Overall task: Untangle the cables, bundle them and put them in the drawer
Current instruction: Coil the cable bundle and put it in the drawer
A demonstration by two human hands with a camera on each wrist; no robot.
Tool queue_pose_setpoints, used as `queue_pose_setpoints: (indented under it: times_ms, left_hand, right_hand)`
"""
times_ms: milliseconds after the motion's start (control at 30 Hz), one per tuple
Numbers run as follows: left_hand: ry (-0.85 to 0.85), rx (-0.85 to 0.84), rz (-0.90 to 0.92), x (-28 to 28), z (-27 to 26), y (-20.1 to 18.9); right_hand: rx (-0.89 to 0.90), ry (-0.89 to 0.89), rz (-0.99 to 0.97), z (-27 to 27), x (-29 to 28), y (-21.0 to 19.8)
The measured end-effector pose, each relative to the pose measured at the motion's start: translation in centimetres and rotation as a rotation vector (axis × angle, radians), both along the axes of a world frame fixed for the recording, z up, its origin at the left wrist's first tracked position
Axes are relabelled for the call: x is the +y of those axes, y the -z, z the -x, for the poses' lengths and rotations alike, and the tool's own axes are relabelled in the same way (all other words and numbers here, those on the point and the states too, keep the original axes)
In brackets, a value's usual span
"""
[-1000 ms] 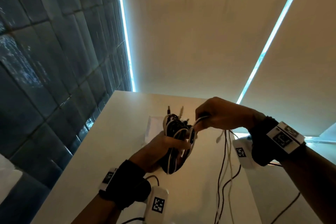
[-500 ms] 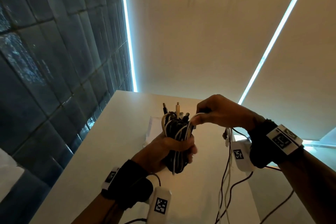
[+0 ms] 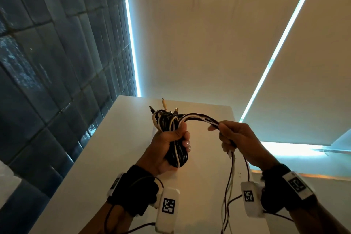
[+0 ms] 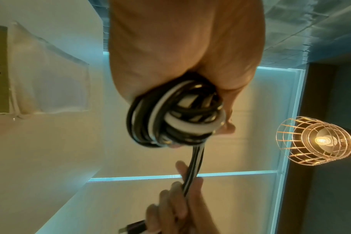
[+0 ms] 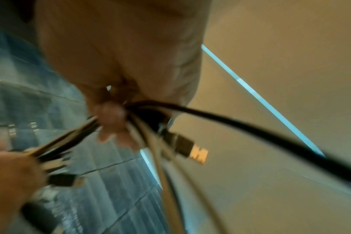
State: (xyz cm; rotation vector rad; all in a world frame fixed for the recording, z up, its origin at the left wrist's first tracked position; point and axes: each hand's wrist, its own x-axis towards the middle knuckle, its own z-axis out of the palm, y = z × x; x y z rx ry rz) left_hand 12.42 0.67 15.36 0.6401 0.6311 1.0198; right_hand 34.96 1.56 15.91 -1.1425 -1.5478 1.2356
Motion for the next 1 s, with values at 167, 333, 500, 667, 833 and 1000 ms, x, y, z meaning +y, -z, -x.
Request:
queue_pose_setpoints:
  times_ms: [167, 333, 500, 667, 833, 1000]
  left_hand:
    - [-0.072, 0.133, -0.054, -0.4, -1.6, 0.1]
    - [-0.063, 0.13, -0.082, -0.6, -2.5, 0.0]
    - [-0.102, 0.038, 0.144, -0.5, -2.3, -0.5]
    - [-0.276, 0.026, 0.151, -0.1, -1.2, -0.7]
    - [-0.499, -0.117, 0.128, 1.2, 0.6, -0.7]
    - [-0.432, -0.159, 0.094, 1.4, 0.9, -1.4]
  right_hand:
    - [-0.292, 0.362, -0.423, 4.4, -1.1, -1.5]
    - [-0.66, 0.182, -0.73, 8.0, -2.2, -2.0]
    - [-0.988, -0.125, -0.646, 9.5, -2.7, -3.0]
    - [-0.802, -0.11, -0.467, 9.7, -3.3, -2.5]
    - [-0.571, -0.068, -0.166, 8.0, -3.6, 0.2]
    - [0.127, -0.498, 0.293, 7.7, -4.2, 3.0]
